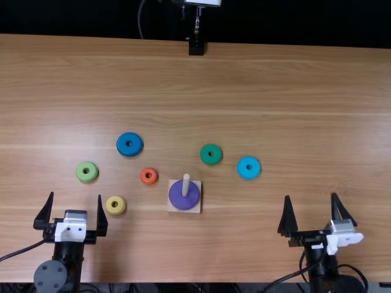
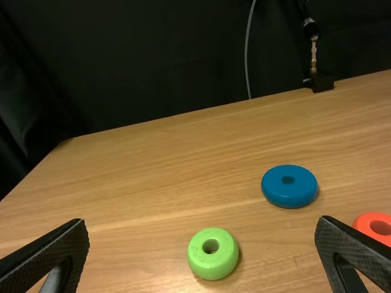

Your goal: Build the Hanoi tower: stack the rings onto the peg from bottom to top in this color order: purple, dark blue, light blue, dark green, light green, yellow, orange.

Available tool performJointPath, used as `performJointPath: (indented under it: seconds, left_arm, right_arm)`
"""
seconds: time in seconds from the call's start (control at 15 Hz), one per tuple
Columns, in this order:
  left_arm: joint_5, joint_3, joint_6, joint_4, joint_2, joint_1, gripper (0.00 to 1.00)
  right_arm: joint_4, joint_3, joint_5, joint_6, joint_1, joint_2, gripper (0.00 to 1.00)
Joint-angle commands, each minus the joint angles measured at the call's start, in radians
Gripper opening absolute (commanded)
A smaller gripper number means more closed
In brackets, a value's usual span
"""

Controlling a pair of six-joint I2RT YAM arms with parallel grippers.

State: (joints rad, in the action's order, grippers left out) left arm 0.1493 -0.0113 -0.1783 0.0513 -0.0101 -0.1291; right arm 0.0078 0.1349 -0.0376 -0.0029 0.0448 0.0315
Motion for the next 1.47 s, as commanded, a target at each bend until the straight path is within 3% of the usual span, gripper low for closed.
performJointPath:
  seconds: [0.0,1.4]
  left_arm:
    - [0.005,0.011,0.007,0.033,0.010,0.009,1.00]
    - [0.005,0.011,0.007,0.033,0.010,0.008,1.00]
  right_arm:
    - [0.008,-0.023,-0.007,-0.010,-0.011,-0.019,1.00]
    - [-0.057,-0.120,-0.003,-0.006,-0.022,-0.031,1.00]
